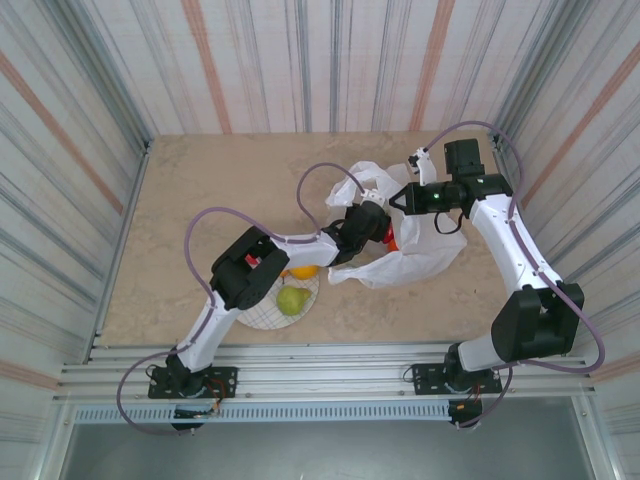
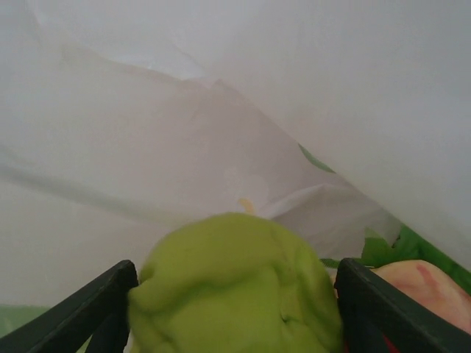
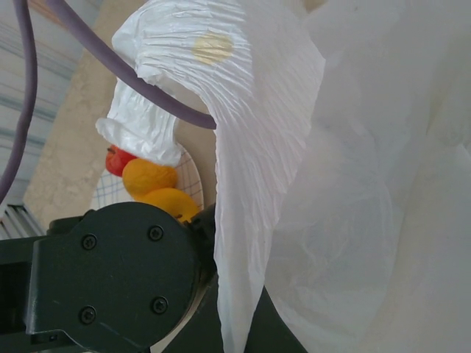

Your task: Place the fruits into the plastic bag

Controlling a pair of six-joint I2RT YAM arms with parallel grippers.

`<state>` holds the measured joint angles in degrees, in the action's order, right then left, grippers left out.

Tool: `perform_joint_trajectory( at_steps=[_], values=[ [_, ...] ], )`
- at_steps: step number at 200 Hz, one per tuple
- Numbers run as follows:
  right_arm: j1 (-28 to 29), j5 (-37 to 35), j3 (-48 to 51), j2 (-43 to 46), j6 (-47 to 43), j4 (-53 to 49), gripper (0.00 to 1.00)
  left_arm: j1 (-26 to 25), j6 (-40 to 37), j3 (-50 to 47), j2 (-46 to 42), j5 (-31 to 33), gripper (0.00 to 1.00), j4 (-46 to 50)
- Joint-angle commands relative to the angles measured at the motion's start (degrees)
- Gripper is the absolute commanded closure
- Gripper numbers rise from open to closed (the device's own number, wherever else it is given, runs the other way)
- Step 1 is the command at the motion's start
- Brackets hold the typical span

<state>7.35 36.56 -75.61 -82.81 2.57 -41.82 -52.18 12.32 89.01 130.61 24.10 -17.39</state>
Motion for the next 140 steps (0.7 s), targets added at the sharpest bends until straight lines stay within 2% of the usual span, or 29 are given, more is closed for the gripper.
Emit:
perform_joint_trajectory(
  at_steps=[1,44,140],
  values=[
    [-0.41,1.27,0.45,0.45,0.68,-0.03,1.0,0.09,1.46,-1.43,-4.29,-1.63,0.22,0.81],
    [-0.41,1.12,0.95,0.59,0.76,0.26,1.0,-0.05,3.53,-6.9,-10.21,-4.61,0.21,2.71],
    [-0.93,1.72,1.28,-0.15,1.68,1.82,1.0,-0.55,4.47,-30.2,-31.53,-17.96,0.22,3.74]
  ],
)
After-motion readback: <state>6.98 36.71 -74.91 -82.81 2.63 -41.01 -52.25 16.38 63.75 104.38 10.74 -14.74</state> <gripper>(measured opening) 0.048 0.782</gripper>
